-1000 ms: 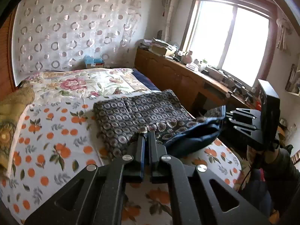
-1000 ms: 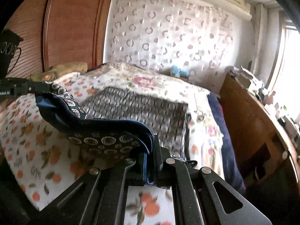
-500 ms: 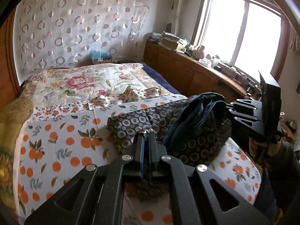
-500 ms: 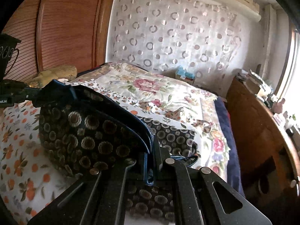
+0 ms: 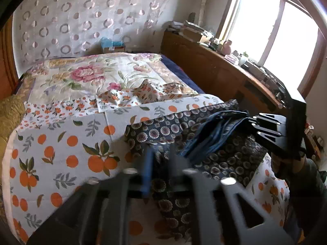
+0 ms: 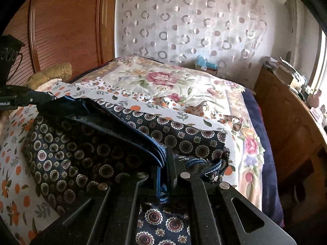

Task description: Fold small clothes

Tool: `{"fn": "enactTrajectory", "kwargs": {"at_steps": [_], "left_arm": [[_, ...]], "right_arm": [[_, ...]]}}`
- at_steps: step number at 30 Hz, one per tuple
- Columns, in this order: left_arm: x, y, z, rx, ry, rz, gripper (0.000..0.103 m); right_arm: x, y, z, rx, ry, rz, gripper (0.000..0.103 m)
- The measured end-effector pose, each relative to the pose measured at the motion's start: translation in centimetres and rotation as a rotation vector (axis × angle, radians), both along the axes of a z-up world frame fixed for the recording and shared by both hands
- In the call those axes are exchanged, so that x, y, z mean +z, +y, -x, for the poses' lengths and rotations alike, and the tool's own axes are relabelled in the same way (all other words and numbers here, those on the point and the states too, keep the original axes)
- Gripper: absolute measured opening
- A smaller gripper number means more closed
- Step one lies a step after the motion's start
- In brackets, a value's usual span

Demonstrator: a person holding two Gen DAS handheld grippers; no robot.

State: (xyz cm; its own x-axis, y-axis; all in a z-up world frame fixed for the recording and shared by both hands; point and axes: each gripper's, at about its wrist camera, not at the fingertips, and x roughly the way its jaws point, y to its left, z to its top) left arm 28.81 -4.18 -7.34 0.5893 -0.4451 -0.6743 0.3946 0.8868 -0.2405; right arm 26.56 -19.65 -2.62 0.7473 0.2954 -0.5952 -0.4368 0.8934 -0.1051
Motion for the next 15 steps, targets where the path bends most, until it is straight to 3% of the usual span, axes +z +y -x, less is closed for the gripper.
{"fn": "enactTrajectory", "kwargs": {"at_steps": [1,3,8,10,13,14,15], "left_arm": [[0.3,0.1,0.1,0.005,-0.015,-0.003,0.045],[1.1,0.5,0.3,0.016,-0.045,-0.015,0.052],[1.6,1.3,0.3,0.027,-0.055,-0.017,0.056],[1.3,1.6,0.0,0.037,-0.044,-0.025,0.057],[0.3,1.8,-0.6,0.043,-0.014,-0.027,0.057],[-0.1,1.8,-0.8,0.042,-0.001,-0.03,0.057],[-0.5,1.7,-1.0,0.04,0.008,-0.037,0.057]], "right_arm": [[0.0,0.0,-0.1,-0.006,-0.003,0.002,0.003],[0.2,0.0,-0.5,-0.022,-0.012,0.007,0.004],[0.8,-0.1,-2.1,-0.095,0.005,-0.048,0.004],[1.1,0.1,-2.2,-0.13,-0.014,-0.036,0.009],[1.8,0.0,-2.1,-0.153,-0.043,-0.033,0.038],[2.0,0.0,-2.1,-0.15,-0.035,-0.039,0.053],[2.1,-0.1,-2.1,-0.148,-0.026,-0.045,0.057]]}}
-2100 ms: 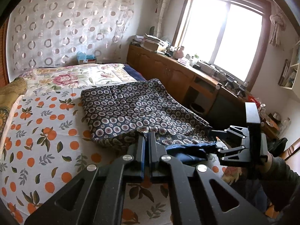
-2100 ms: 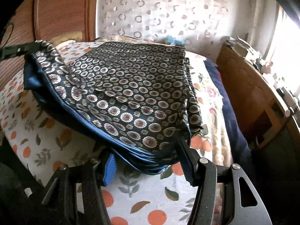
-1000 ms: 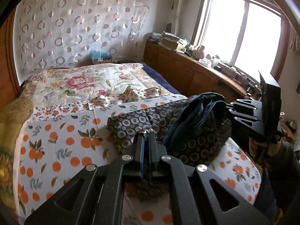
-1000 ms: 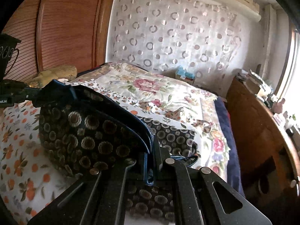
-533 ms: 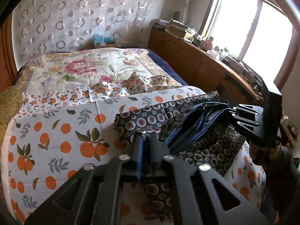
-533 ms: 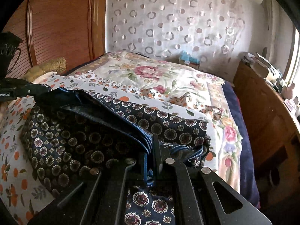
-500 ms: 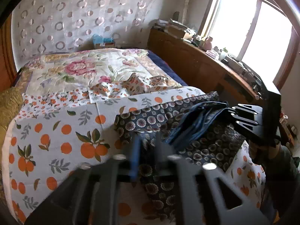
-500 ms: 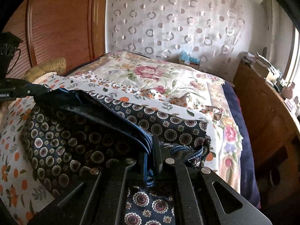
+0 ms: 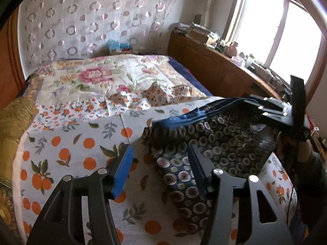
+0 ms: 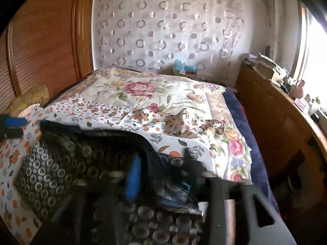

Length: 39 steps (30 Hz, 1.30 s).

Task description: Fold small clothes

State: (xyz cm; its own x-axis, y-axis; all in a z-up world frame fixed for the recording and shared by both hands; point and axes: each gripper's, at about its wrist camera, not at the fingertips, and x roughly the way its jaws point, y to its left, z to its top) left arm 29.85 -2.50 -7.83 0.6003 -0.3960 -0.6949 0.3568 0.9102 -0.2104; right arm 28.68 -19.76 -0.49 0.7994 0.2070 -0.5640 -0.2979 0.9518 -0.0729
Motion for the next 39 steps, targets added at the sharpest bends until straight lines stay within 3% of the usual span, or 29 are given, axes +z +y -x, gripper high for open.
{"fn": "enactTrajectory", "kwargs": {"at_steps": [6,13,22,30,34,37,39], "left_arm": [[-2.3,-0.9,-2.3,-0.013,0.056,-0.047,0.057],[-3.6,-1.2,-4.3,-0.009,0.098,-0.045,0.057],[-4.3,-2.0,-5.4,-0.023,0.12,-0.059,0.057],[-4.3,-1.9,-5.3,-0.043,0.109,-0.029,0.056],[-4.3,-2.5,-5.4,-0.062,0.102,-0.037,0.044],[-4.3,-3.1,-5.6,-0.073,0.1,-0.045,0.04],[-4.4,-3.2,-5.7,-0.071,0.097,-0.044,0.037]], "right_arm": [[0.2,-1.1,1.7,-0.012,0.004,-0.005,0.059],[-2.2,-3.2,3.3,-0.052,0.112,0.002,0.059],[-4.1,-5.6,1.4,-0.066,0.201,-0.095,0.059],[-4.3,-6.1,-0.6,0.01,0.226,-0.131,0.059],[-4.4,-5.7,-1.6,0.052,0.231,-0.11,0.059],[-4.5,-5.4,-2.0,0.076,0.233,-0.1,0.059],[-4.5,-5.3,-2.0,0.096,0.238,-0.104,0.045]]}}
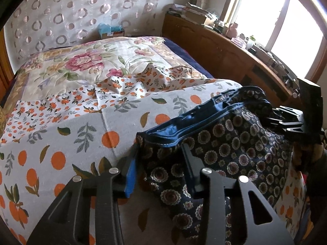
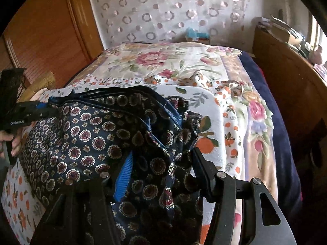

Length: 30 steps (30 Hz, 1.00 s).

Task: Fold small clothes
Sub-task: 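Lift the folded navy robe off the bed with both grippers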

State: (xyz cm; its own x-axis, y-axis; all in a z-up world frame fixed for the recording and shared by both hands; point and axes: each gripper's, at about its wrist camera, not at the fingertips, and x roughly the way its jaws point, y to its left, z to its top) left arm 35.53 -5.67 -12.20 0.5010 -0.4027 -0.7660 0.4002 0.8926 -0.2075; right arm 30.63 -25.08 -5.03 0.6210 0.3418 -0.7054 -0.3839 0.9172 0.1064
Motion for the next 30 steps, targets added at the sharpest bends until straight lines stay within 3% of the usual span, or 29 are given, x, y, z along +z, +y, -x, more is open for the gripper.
{"fn": "enactTrajectory", "kwargs": {"at_steps": [2,3,4,8,16,25,30], "left_arm": [[0.1,0.0,0.0,-0.003,0.005,0.018,0.026],[0.1,0.0,0.1,-0.003,0.006,0.022,0.015],[0.2,0.0,0.2,-0.005,0.009,0.029,0.008],[2.0,-0.4,2.0,-0.017,-0.047,0.008,0.006],[7.8,0.8,7.0,-0.02,-0.178,0.073,0.005],[11.6,4.0,11.0,0.041,-0.292,0.07,0.005],[12.7,7.7,12.6,0.11,-0.333,0.055,0.005]], "right_arm": [[-0.2,0.2,0.1,0.026,0.0,-0.016,0.03],[-0.3,0.3,0.2,0.04,0.0,-0.02,0.021],[-0.3,0.4,0.3,0.048,-0.001,-0.021,0.019],[0.2,0.4,1.5,0.038,-0.055,-0.008,0.014],[3.1,0.0,4.7,0.023,-0.185,-0.078,0.013],[5.1,2.7,6.6,0.112,-0.289,-0.059,0.013],[5.7,5.5,5.5,0.189,-0.329,-0.048,0.013]]}}
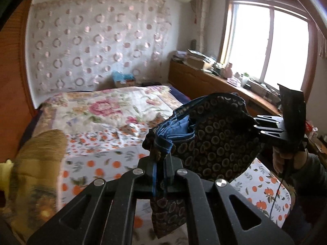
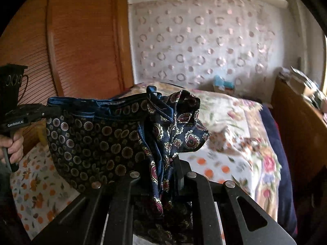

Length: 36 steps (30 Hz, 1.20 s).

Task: Fold small clothes
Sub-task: 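Lift the folded navy robe off the bed with both grippers, then carry the folded robe to the yellow cushion and lower it with both grippers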

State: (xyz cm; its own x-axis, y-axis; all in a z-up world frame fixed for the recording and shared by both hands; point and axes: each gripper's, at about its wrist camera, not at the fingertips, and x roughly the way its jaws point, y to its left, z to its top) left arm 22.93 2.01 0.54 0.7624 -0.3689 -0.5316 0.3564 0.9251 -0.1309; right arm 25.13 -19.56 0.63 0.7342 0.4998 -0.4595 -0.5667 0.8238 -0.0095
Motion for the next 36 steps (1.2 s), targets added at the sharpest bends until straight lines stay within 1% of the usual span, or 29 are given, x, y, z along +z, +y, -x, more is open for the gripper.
{"fn": "enactTrajectory", "kwargs": {"at_steps": [4,9,11,18,21,26,29,32,35,36], "left_arm": [[0.4,4.1,1.8,0.079,-0.024,-0.004,0.005],[0.2,10.0,4.3,0.196,-0.04,0.028,0.005],[0.0,11.7,4.9,0.238,-0.051,0.028,0.005],[-0.9,17.2,5.1,0.376,-0.073,0.044,0.005],[-1.8,19.2,5.1,0.419,-0.071,0.074,0.005],[-3.5,20.8,6.1,0.465,-0.062,0.104,0.005],[-4.9,22.0,6.6,0.493,-0.043,0.113,0.005],[-6.3,23.2,6.9,0.527,-0.019,0.123,0.005],[-7.0,24.0,7.0,0.556,-0.004,0.135,0.005],[-7.4,24.2,7.1,0.563,0.001,0.142,0.005]], "right_arm": [[0.6,3.8,-1.7,0.086,-0.032,0.026,0.013],[1.3,9.5,-3.9,0.199,-0.083,0.065,0.013],[1.6,11.5,-4.7,0.237,-0.102,0.081,0.013],[2.6,18.6,-8.6,0.35,-0.164,0.146,0.013],[2.5,20.8,-9.9,0.388,-0.187,0.181,0.013],[2.0,26.2,-13.6,0.447,-0.179,0.226,0.013],[2.1,28.4,-15.0,0.468,-0.169,0.241,0.013],[1.9,29.7,-16.0,0.474,-0.152,0.237,0.014],[1.7,30.8,-17.3,0.478,-0.102,0.204,0.016],[2.1,31.2,-17.2,0.479,-0.09,0.191,0.017]]}}
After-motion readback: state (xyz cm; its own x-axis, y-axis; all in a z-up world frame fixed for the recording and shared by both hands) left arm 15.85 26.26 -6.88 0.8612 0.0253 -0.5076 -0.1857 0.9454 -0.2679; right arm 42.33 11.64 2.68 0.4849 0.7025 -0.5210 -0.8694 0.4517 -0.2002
